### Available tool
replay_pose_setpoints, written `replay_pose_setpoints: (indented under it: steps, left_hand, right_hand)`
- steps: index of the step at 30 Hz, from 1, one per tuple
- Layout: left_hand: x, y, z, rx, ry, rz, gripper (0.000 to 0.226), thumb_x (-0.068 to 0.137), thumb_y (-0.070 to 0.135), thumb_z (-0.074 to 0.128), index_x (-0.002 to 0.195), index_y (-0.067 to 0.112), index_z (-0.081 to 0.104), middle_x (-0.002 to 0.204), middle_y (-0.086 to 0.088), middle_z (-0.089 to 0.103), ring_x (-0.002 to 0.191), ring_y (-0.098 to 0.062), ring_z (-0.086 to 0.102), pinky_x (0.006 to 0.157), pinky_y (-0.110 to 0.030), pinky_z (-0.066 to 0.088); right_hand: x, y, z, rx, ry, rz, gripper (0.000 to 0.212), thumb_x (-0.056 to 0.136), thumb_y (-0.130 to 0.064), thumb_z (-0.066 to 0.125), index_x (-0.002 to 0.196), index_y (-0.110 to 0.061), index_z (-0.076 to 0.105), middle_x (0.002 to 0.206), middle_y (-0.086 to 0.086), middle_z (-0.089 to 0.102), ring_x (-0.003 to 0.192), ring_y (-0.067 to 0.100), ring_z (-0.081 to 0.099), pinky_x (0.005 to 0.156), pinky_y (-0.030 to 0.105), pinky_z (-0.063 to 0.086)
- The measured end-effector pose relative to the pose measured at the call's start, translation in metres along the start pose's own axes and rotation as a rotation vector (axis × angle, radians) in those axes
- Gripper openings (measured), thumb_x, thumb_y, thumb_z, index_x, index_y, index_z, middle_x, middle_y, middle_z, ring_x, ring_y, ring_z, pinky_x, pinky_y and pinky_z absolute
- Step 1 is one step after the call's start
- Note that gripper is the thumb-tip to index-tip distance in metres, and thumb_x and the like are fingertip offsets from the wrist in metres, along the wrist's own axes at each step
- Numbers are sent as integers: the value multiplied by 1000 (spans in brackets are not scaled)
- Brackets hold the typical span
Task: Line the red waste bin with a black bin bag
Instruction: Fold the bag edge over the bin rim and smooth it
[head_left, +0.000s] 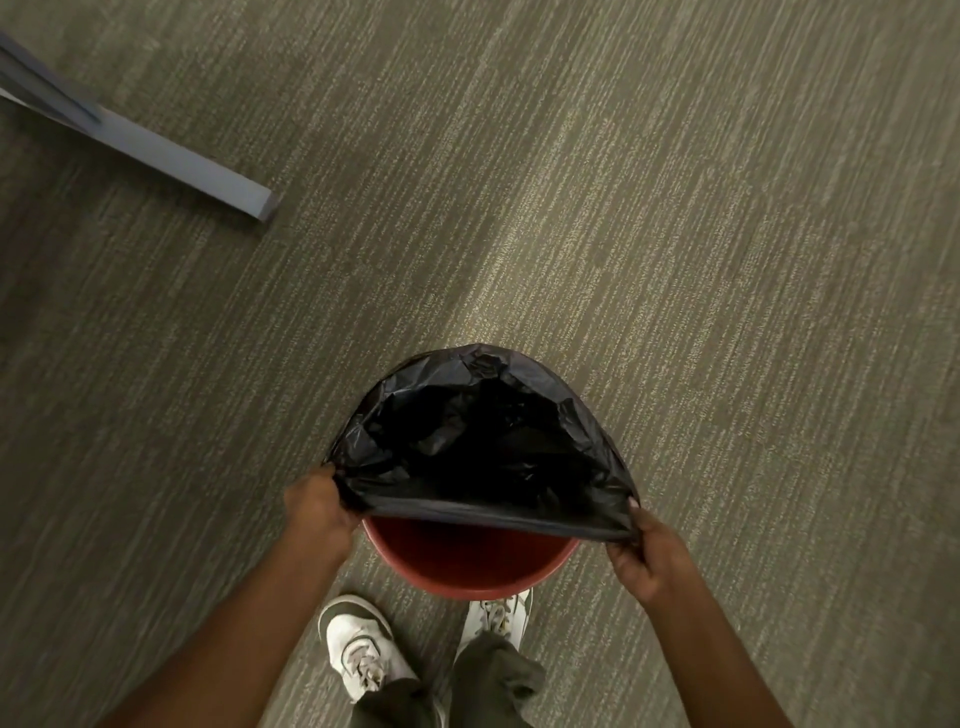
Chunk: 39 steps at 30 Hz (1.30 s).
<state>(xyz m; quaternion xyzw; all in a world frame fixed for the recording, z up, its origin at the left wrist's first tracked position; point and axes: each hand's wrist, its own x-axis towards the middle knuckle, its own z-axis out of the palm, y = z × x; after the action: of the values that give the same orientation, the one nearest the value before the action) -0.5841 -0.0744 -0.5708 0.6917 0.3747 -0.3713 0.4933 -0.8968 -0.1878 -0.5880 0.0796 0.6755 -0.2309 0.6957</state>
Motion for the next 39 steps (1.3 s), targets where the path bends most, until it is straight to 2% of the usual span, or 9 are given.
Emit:
replay_pose_setpoints:
  steps: [5,10,12,16,19,25,32,35,39]
  left_hand:
    - [6,-6,-7,57,-68,0,16,91,7,48,88,8,64,92,-11,67,68,-21,65,49,-30,58]
    - [15,-14,-21,16,-139,-11,45,89,29,59,127,5,59,125,-14,66,113,-32,63,97,-47,50]
    - [13,-19,-33,40,-256,-32,53,82,39,67,124,6,62,121,-12,68,112,-28,64,99,-46,49]
    - [13,-42,-57,190,-299,-25,40,72,11,74,109,1,65,111,-15,71,86,-21,74,67,-32,61]
    - [14,-55,-68,221,-258,-12,42,69,-21,62,110,-11,58,109,-24,67,80,-27,72,57,-28,58]
    - [13,-56,-71,285,-217,-58,48,70,-26,49,113,-6,50,106,-25,60,85,-31,60,54,-35,51]
    - [1,-71,-81,194,-289,-116,32,76,-17,56,103,0,58,98,-17,66,85,-27,63,72,-40,53]
    - [-8,-76,-88,151,-327,-201,36,79,-9,58,114,-3,57,97,-18,67,82,-25,63,68,-37,52]
    - [-14,-78,-92,134,-360,-240,38,77,-4,59,115,-7,59,103,-24,68,84,-29,65,68,-38,54]
  right_hand:
    - [10,24,-7,-164,13,6,35,98,-16,45,126,3,53,112,23,66,90,30,70,70,39,62]
    - [8,48,-8,-202,71,-77,57,89,-48,49,122,-3,58,121,23,64,110,40,62,99,58,46]
    - [2,57,-9,-189,81,-96,71,81,-60,46,122,-4,58,118,21,66,109,39,62,100,57,44]
    - [-7,75,-16,-181,83,-91,55,79,-52,53,109,-7,63,92,12,75,82,26,72,68,34,60]
    - [-18,86,-21,-197,15,-61,27,71,-27,69,90,-8,62,59,1,66,48,11,59,43,23,50]
    - [-24,105,-30,-267,-7,28,15,75,2,66,75,-11,61,52,-1,61,46,8,53,51,24,48]
    - [-37,103,-1,-410,211,-222,25,79,-23,73,67,-5,62,51,4,58,43,12,50,42,24,43]
    - [-44,117,22,-511,207,-71,36,78,-33,75,69,0,64,50,9,63,39,15,50,38,21,37]
    - [-46,135,42,-421,177,104,20,81,-22,72,76,-6,60,51,5,56,38,12,43,38,19,30]
